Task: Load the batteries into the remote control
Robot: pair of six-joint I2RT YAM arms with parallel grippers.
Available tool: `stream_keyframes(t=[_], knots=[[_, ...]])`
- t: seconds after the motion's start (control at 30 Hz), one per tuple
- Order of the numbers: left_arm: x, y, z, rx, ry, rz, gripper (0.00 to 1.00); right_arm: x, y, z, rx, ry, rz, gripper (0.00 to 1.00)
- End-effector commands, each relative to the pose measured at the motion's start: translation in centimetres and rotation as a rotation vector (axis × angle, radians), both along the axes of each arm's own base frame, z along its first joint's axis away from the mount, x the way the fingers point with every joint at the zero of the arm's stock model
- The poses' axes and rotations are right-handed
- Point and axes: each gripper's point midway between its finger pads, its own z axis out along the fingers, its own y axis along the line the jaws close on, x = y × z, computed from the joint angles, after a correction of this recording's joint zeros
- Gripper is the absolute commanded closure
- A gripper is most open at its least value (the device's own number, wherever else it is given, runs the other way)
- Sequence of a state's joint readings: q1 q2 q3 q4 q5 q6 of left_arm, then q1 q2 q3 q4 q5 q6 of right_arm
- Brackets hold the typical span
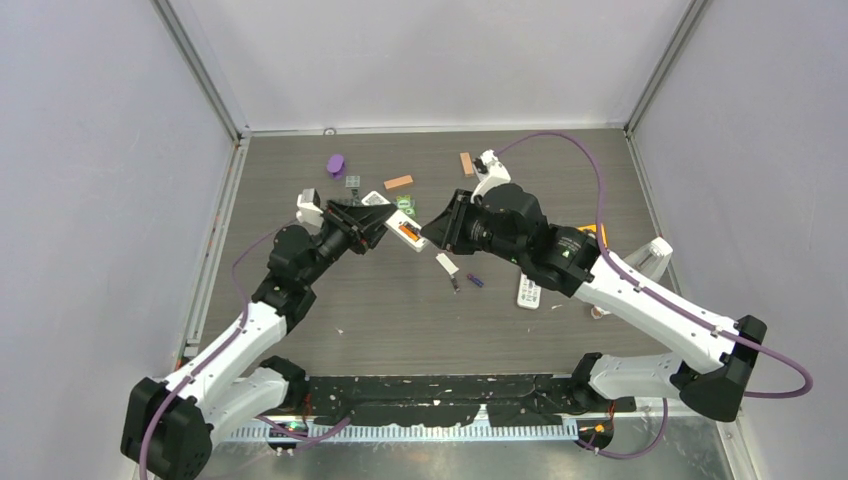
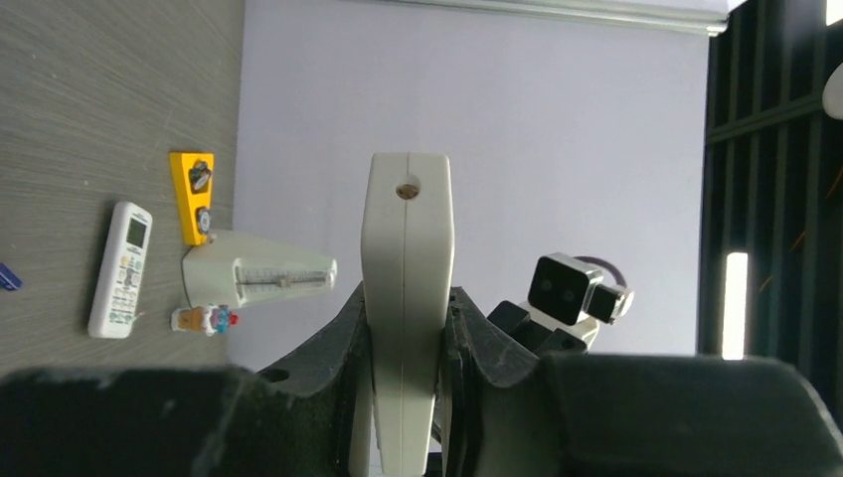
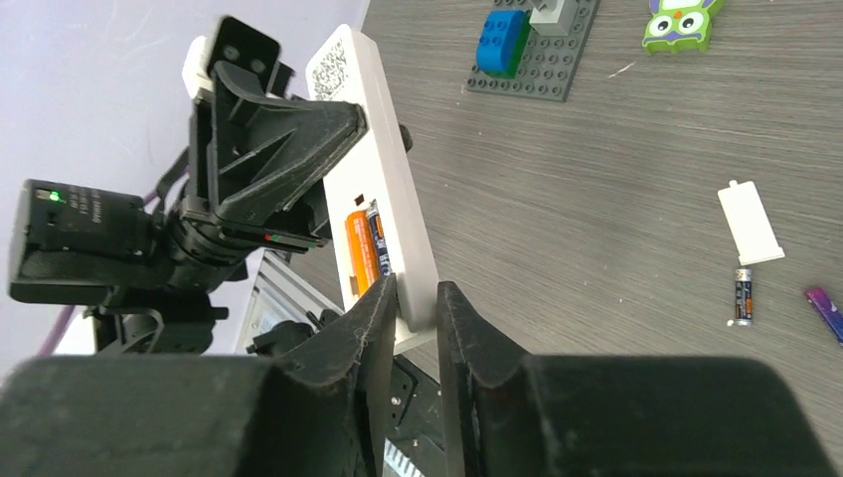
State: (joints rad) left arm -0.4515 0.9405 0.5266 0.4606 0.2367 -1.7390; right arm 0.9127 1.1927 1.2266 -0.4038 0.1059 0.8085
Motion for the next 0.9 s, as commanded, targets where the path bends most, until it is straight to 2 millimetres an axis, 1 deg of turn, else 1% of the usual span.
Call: stream_keyframes(t=[0.0,0.07,0.1,0.13,0.17,0.3,0.4,0.5,0.57,0.67,0.7,0.73,0.77,0.8,0.87], knots=[[-2.0,-0.1,5.6,0.076,-0.256,-0.031,1.00,0.6,-0.7,0.5,-0.091,-0.072,0.003,0.73],[-2.1,0.0,5.6,0.122,-0.288,-0.023,1.00,0.7,-1.2,0.6,-0.102,-0.098,-0.002,0.61],[-2.1,0.2,5.5,0.142,-0.296,-0.019,1.00,0.8,-1.5,0.7,-0.107,-0.111,-0.013,0.53],[-2.1,0.3,5.3,0.158,-0.303,-0.018,1.00,0.7,-1.9,1.0,-0.102,-0.123,-0.020,0.50],[-2.0,0.4,5.3,0.167,-0.311,-0.014,1.00,0.7,-2.2,1.2,-0.102,-0.135,-0.029,0.45],[-1.7,1.3,5.0,0.187,-0.326,-0.002,1.00,0.3,-3.3,2.9,-0.069,-0.174,-0.049,0.34],[-1.5,1.7,4.4,0.224,-0.336,0.006,1.00,0.1,-3.9,3.6,-0.046,-0.199,-0.059,0.29],[-1.6,2.1,3.4,0.285,-0.347,0.006,1.00,0.3,-4.8,3.4,-0.056,-0.211,-0.079,0.25],[-1.7,2.3,2.6,0.336,-0.353,0.014,1.00,0.9,-5.5,2.1,-0.099,-0.191,-0.098,0.25],[-1.9,3.1,1.4,0.403,-0.335,0.039,1.00,1.7,-6.6,-1.3,-0.231,-0.142,-0.104,0.24],[-2.0,3.4,1.1,0.423,-0.330,0.046,1.00,2.1,-6.7,-3.0,-0.286,-0.120,-0.100,0.24],[-2.1,3.6,1.0,0.439,-0.329,0.054,1.00,2.2,-7.0,-4.3,-0.350,-0.117,-0.080,0.24],[-2.2,3.8,0.7,0.458,-0.325,0.059,1.00,2.4,-7.1,-6.4,-0.418,-0.085,-0.064,0.24],[-2.3,4.0,0.5,0.473,-0.326,0.063,1.00,2.5,-7.1,-7.6,-0.469,-0.084,-0.041,0.24],[-2.5,4.3,0.1,0.500,-0.317,0.070,1.00,2.8,-6.6,-11.6,-0.579,-0.032,0.025,0.24]])
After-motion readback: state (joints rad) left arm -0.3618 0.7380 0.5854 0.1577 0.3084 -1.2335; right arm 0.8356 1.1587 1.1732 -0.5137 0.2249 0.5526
